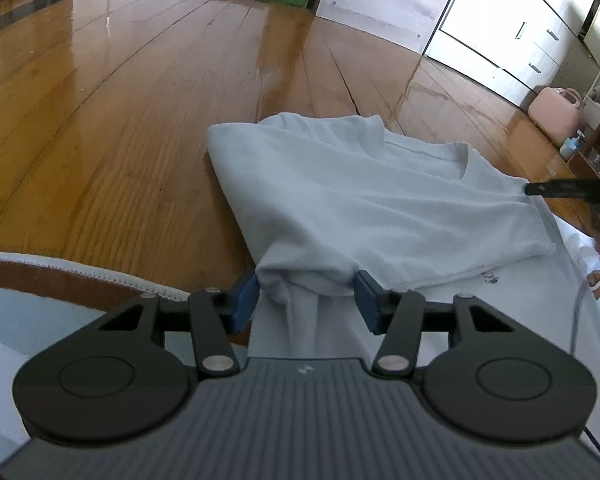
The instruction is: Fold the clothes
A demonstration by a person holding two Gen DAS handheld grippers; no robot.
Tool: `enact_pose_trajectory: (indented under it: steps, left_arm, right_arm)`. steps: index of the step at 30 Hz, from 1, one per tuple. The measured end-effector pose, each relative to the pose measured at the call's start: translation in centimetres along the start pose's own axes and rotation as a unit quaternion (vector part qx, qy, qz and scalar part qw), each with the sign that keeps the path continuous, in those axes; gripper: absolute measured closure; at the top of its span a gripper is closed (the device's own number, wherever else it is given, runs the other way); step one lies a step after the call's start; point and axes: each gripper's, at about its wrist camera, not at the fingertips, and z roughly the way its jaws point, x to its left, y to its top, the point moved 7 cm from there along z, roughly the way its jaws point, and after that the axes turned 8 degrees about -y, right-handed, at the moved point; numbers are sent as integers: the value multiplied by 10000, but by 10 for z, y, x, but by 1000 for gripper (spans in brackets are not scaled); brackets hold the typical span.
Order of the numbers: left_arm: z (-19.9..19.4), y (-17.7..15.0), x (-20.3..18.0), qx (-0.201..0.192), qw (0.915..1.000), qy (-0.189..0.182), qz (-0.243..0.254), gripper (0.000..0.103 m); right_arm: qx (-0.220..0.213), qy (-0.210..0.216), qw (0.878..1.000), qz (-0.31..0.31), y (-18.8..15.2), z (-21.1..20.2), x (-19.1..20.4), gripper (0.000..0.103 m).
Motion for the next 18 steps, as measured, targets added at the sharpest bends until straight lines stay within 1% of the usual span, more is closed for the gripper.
enact_pose_trajectory:
  steps: [1, 2, 3, 4, 9, 11, 12, 13, 14, 18]
  left_arm:
    - [0, 0, 1, -13, 10000, 5, 12, 51]
    - [0, 0, 1, -29, 10000, -6, 37, 52]
    - [0, 0, 1, -50, 9999, -7, 91, 58]
    - [0, 0, 0, -55, 9999, 14, 152, 62]
    - [5, -3, 3, 67, 9997, 30, 245, 62]
    - [5, -4, 3, 53, 9989, 220, 404, 62]
    - [5, -4, 3, 38, 9983, 315, 482, 69]
    - [5, -3, 2, 22, 9977, 399, 553, 81]
    - [4, -2, 2, 6, 9969, 484, 623, 85]
    - [0, 3, 5, -117, 9931, 888, 763, 87]
  right_arm:
    - [106, 45, 9999, 67, 2, 9, -1, 89]
    - [93, 10, 9999, 74, 2, 10, -4, 98]
    - [67, -32, 9999, 74, 3, 11, -7, 98]
    - [41, -75, 9999, 74, 3, 12, -10, 98]
    - [-87, -289, 9995, 74, 4, 17, -26, 99]
    - [-138, -374, 9992, 75, 5, 18, -32, 99]
    - [-158, -425, 9989, 81, 5, 19, -31, 99]
    - [-178, -478, 9987, 87, 6, 20, -29, 98]
    - [-197, -530, 9984, 93, 6, 21, -27, 98]
    - [-234, -636, 9977, 35, 8, 23, -23, 99]
